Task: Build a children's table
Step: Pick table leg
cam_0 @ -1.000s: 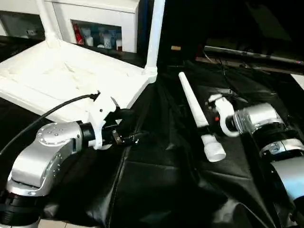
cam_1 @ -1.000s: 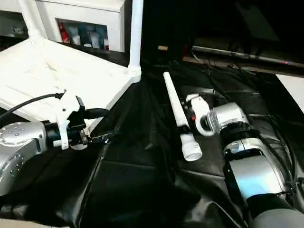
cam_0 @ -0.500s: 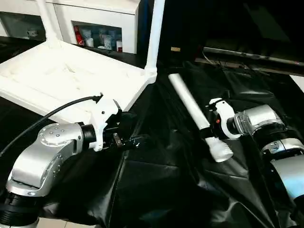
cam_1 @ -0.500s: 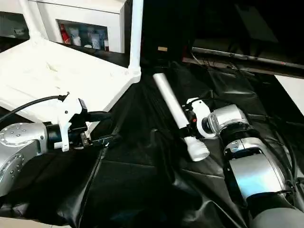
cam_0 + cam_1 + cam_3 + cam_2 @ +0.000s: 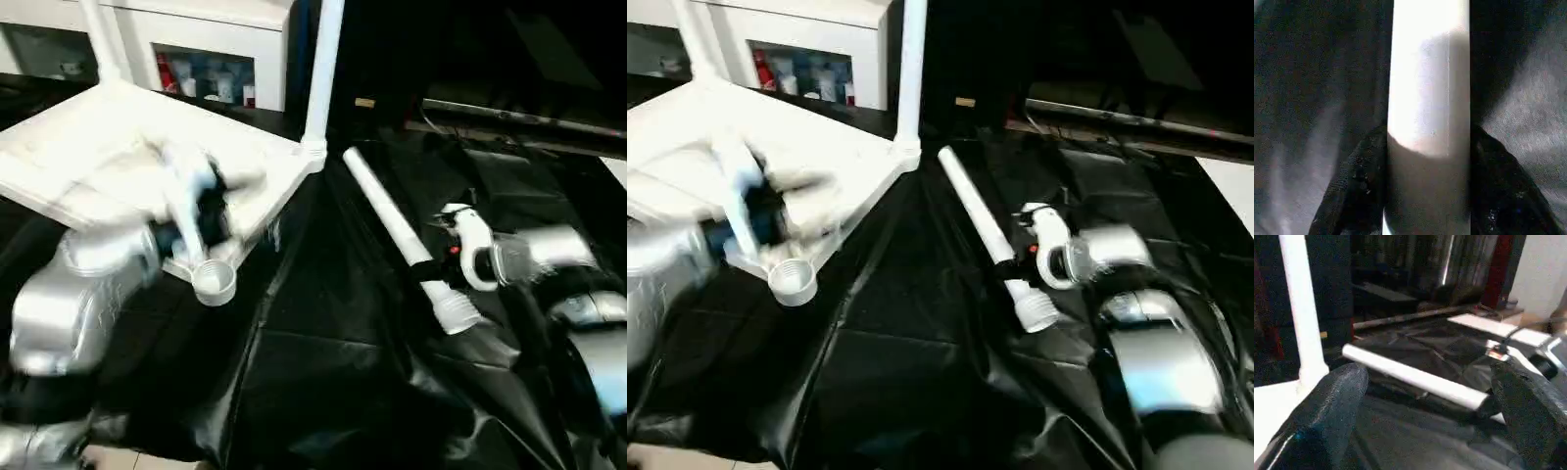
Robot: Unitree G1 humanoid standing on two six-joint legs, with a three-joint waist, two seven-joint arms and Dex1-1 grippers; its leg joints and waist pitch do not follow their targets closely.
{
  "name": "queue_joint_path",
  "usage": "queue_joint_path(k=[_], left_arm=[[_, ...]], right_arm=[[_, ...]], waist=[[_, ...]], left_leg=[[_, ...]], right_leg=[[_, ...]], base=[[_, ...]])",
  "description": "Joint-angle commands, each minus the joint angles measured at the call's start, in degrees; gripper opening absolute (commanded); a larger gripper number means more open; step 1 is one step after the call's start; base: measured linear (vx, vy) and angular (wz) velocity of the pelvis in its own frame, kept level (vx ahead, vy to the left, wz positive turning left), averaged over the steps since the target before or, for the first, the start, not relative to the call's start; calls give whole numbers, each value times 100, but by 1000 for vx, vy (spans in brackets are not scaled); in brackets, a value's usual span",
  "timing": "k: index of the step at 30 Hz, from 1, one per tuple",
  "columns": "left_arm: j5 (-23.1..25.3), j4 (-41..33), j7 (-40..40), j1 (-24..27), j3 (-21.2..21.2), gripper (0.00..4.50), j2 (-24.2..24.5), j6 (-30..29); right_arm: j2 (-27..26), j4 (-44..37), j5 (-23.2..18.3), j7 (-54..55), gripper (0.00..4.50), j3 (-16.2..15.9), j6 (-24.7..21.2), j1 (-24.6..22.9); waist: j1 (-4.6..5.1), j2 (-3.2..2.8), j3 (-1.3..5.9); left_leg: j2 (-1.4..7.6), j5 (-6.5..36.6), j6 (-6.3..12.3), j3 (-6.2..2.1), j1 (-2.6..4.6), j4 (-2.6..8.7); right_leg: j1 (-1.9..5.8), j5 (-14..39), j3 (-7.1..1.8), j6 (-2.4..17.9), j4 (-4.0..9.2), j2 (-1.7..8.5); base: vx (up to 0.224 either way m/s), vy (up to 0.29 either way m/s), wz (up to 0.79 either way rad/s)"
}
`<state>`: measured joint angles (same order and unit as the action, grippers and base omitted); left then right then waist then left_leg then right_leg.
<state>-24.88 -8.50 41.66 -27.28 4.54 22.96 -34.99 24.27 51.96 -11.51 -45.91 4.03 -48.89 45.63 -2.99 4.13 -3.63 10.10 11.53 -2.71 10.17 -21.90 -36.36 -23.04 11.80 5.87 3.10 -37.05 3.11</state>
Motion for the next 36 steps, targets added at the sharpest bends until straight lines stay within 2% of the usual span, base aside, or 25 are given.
queue_joint_path(k=[1, 2, 3, 4, 5, 6, 7, 8, 9, 10, 11, 12, 14, 17, 18, 21, 23, 26, 28, 31, 32, 33, 34, 35, 36], left_arm=[[79, 123, -99, -111, -111, 450, -67, 63], [175, 293, -198, -263, -211, 450, -199, 112], [176, 294, -199, -264, -212, 450, -200, 112], [173, 356, -228, -327, -225, 450, -265, 86], [-82, 480, -297, -498, -156, 450, -485, -237], [-265, 611, -418, -637, -64, 450, -665, -473], [-265, 611, -418, -637, -64, 450, -665, -473], [-461, 837, -599, -828, 35, 450, -912, -650], [-461, 837, -599, -828, 35, 450, -912, -650], [-525, 983, -645, -931, 52, 450, -1030, -705], [-635, 1220, -615, -1094, 51, 450, -1180, -736], [-686, 1306, -578, -1157, 50, 450, -1233, -742], [-875, 1574, -434, -1413, 99, 450, -1404, -808], [-1126, 1799, -307, -1701, 222, 450, -1598, -928], [-1241, 1862, -300, -1805, 283, 450, -1683, -997], [-1413, 2013, -275, -2005, 294, 450, -1843, -1092], [-1408, 2132, -233, -2087, 206, 450, -1930, -1061], [-1343, 2281, -163, -2116, 78, 450, -2028, -1005], [-1328, 2329, -122, -2114, 38, 450, -2062, -998], [-1447, 2373, -26, -2134, -5, 450, -2159, -1130], [-1509, 2371, 22, -2143, -29, 450, -2181, -1205], [-1509, 2371, 22, -2143, -29, 450, -2181, -1205], [-1493, 2392, 78, -2141, -103, 450, -2184, -1233], [-1493, 2392, 78, -2141, -103, 450, -2184, -1233], [-1418, 2445, 90, -2128, -181, 450, -2171, -1220]], right_arm=[[141, -511, -296, 112, 185, 434, 252, -194], [15, -1357, -769, 2, 185, 1006, 677, -672], [14, -1364, -773, 1, 185, 1011, 680, -676], [-45, -1669, -958, -56, 185, 1206, 784, -836], [-179, -2277, -1361, -221, 185, 1574, 815, -1133], [-243, -2613, -1577, -324, 185, 1750, 788, -1292], [-243, -2613, -1577, -324, 185, 1750, 788, -1292], [-326, -3097, -1868, -442, 184, 1951, 668, -1508], [-326, -3097, -1868, -442, 184, 1951, 668, -1508], [-386, -3352, -2077, -549, 184, 2060, 578, -1600], [-482, -3781, -2512, -700, 184, 2215, 363, -1762], [-512, -3934, -2694, -777, 184, 2273, 256, -1819], [-540, -4397, -3102, -974, 184, 2228, 46, -2036], [-569, -4818, -3351, -1059, 184, 2093, -96, -2252], [-587, -4943, -3406, -1070, 184, 2046, -147, -2307], [-649, -5230, -3599, -1059, 184, 1988, -298, -2412], [-695, -5331, -3703, -992, 184, 1948, -374, -2450], [-735, -5404, -3785, -951, 184, 1818, -433, -2488], [-745, -5449, -3810, -941, 184, 1747, -455, -2511], [-757, -5577, -3726, -942, 184, 1418, -514, -2580], [-741, -5591, -3646, -964, 184, 1252, -520, -2599], [-741, -5591, -3646, -964, 184, 1252, -520, -2599], [-711, -5537, -3527, -984, 184, 1048, -493, -2582], [-711, -5537, -3527, -984, 184, 1048, -493, -2582], [-686, -5536, -3455, -1028, 184, 881, -463, -2558]], waist=[[-46, -33, 425], [-54, -7, 428], [-105, -15, 439], [-87, -12, 436], [-97, -67, 424], [-129, -127, 436], [-119, -101, 431], [-133, -115, 422], [-153, -96, 424], [-153, -96, 424], [-174, -133, 404], [-189, -110, 412], [-210, -117, 424], [-225, -109, 412], [-238, -100, 421], [-243, -96, 414], [-259, -120, 409], [-255, -132, 416], [-253, -132, 439], [-254, -125, 440], [-249, -120, 434], [-256, -122, 430], [-256, -107, 428], [-261, -120, 426], [-256, -102, 422]], left_leg=[[382, 249, 101, -112, 82, 401], [371, 221, 138, -104, 73, 401], [397, 214, 153, -111, 105, 399], [388, 211, 176, -116, 100, 410], [375, 285, 179, -95, 103, 414], [401, 322, 182, -121, 137, 413], [393, 329, 208, -111, 121, 420], [387, 379, 207, -115, 112, 426], [392, 440, 201, -130, 125, 421], [392, 440, 201, -130, 125, 421], [349, 529, 224, -114, 107, 421], [352, 531, 246, -131, 104, 425], [345, 498, 274, -130, 110, 416], [349, 472, 261, -140, 96, 425], [353, 469, 241, -135, 117, 416], [355, 436, 242, -151, 85, 426], [348, 466, 255, -143, 108, 426], [365, 440, 240, -158, 93, 440], [383, 334, 233, -166, 94, 449], [385, 251, 263, -161, 83, 447], [378, 291, 266, -150, 84, 449], [377, 305, 259, -148, 86, 451], [376, 313, 254, -146, 85, 453], [377, 315, 233, -148, 88, 457], [379, 328, 231, -145, 83, 457]], right_leg=[[383, 469, -454, 1064, 438, 612], [392, 435, -454, 1010, 450, 605], [379, 410, -462, 943, 432, 630], [376, 443, -447, 958, 440, 612], [377, 490, -453, 932, 486, 598], [365, 430, -445, 1014, 447, 619], [369, 437, -434, 1027, 477, 597], [371, 501, -424, 1041, 495, 593], [370, 609, -418, 1079, 496, 617], [370, 609, -418, 1079, 496, 617], [384, 883, -421, 965, 572, 602], [395, 986, -410, 897, 574, 609], [386, 1123, -395, 806, 600, 605], [379, 1286, -384, 739, 629, 608], [361, 1297, -386, 737, 623, 611], [377, 1343, -378, 734, 625, 627], [355, 1403, -380, 701, 655, 621], [367, 1352, -373, 682, 652, 628], [382, 1109, -371, 748, 624, 631], [392, 845, -378, 842, 608, 653], [394, 893, -385, 856, 619, 662], [394, 936, -386, 853, 624, 664], [393, 985, -385, 843, 632, 663], [390, 1037, -388, 821, 637, 662], [389, 1049, -390, 813, 641, 662]], base=[[0, 0, 0], [0, 0, 0], [0, 0, 0], [0, 0, 0], [0, 0, 0], [0, 0, 0], [0, 0, 0], [0, 0, 0], [0, 0, 0], [0, 0, 0], [0, 0, 0], [0, 0, 0], [0, 0, 0], [0, 0, 0], [0, 0, 0], [0, 0, 0], [0, 0, 0], [0, 0, 0], [0, 0, 0], [0, 0, 0], [0, 0, 0], [0, 0, 0], [0, 0, 0], [0, 0, 0], [0, 0, 0]])
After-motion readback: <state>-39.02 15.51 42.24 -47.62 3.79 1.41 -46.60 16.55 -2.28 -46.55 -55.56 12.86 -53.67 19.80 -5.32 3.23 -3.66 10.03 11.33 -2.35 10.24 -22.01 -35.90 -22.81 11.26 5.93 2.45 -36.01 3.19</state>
